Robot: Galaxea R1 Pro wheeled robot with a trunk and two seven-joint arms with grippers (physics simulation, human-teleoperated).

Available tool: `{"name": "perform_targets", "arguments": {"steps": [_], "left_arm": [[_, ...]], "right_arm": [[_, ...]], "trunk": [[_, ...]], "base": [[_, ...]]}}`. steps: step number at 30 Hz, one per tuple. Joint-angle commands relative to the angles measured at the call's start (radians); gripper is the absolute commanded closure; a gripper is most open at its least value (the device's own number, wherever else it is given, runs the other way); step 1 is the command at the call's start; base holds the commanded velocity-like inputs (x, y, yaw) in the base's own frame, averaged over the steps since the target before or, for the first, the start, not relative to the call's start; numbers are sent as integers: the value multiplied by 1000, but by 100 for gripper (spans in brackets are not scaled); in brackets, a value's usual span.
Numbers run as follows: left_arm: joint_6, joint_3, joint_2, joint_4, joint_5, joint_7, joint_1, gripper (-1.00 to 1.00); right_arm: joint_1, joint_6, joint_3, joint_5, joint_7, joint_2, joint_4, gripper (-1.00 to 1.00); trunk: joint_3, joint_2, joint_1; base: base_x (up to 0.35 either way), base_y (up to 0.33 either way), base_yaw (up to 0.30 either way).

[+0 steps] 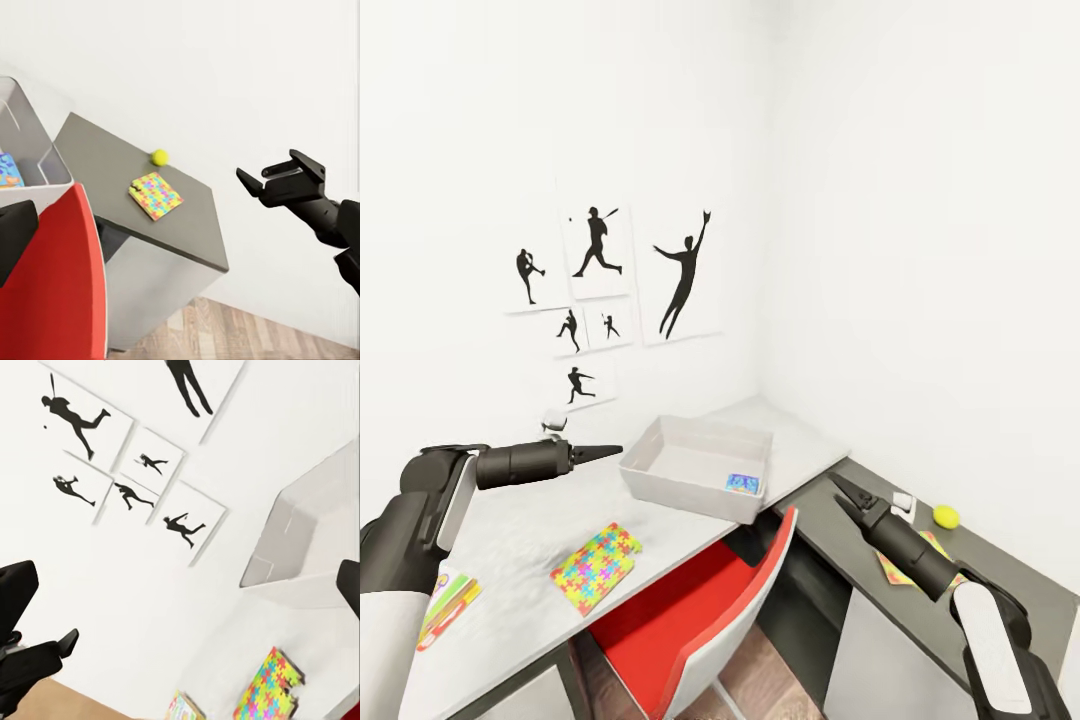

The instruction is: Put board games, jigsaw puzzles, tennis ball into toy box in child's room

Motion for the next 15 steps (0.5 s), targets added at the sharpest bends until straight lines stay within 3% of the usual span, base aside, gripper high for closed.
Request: {"name": "perform_targets", "arguments": {"steps": [1, 15], "left_arm": [[8, 0, 0, 0, 2, -1, 0, -100], [8, 5, 0, 0, 2, -2, 0, -100]], "right_arm": [[-1, 7, -7, -3, 2, 0, 4, -100], [-1, 7, -18, -2, 2, 1, 11, -100]], "trunk": [[-1, -1, 0], [-2, -1, 0]], "base": [[-53, 0, -266], [-11, 0, -272]]}}
